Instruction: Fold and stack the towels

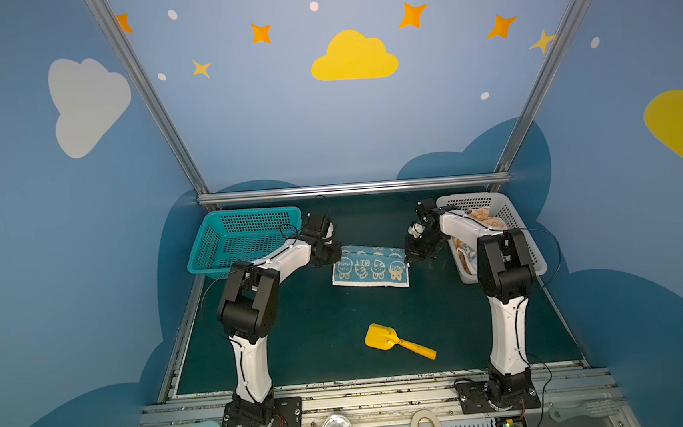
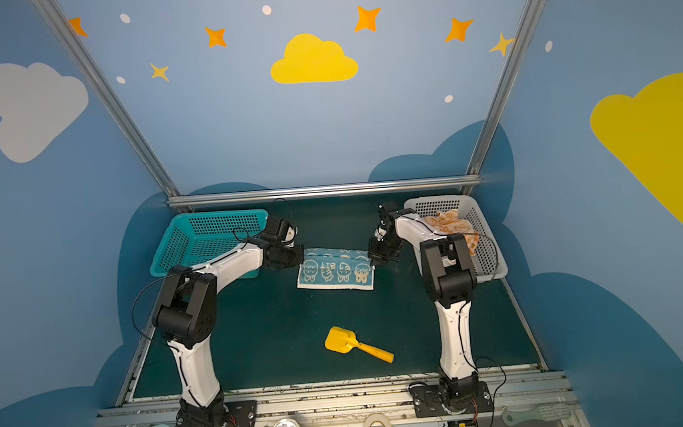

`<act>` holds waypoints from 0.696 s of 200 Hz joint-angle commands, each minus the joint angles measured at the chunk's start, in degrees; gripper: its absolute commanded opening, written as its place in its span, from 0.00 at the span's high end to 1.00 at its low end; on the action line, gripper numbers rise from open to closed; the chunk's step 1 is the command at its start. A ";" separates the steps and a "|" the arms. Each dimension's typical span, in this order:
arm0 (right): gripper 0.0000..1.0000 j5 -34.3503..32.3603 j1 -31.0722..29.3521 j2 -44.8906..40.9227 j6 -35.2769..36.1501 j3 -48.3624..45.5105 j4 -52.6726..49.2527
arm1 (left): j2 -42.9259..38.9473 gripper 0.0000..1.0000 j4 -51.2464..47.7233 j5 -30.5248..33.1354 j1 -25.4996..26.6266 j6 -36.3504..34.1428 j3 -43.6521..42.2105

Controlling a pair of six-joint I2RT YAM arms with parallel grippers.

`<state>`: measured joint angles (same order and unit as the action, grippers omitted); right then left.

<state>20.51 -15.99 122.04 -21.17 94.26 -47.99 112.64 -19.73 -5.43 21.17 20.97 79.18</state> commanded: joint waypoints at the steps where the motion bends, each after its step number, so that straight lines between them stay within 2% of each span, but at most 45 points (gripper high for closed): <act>1: 1.00 -2.05 -0.13 -5.23 1.17 -1.71 -2.85 | -4.05 0.97 -2.50 2.03 -0.60 -0.83 -1.56; 54: 1.00 -3.29 -2.57 -7.90 0.14 -8.08 0.64 | -6.93 0.97 0.68 1.73 -1.04 -0.24 -8.45; 139: 1.00 -3.64 -3.09 -3.48 -0.10 -7.70 1.76 | -5.90 0.97 4.67 -0.93 -0.93 0.35 -12.00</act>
<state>19.18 -19.25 117.21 -21.19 86.13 -45.25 106.61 -16.53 -6.15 20.93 20.97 68.27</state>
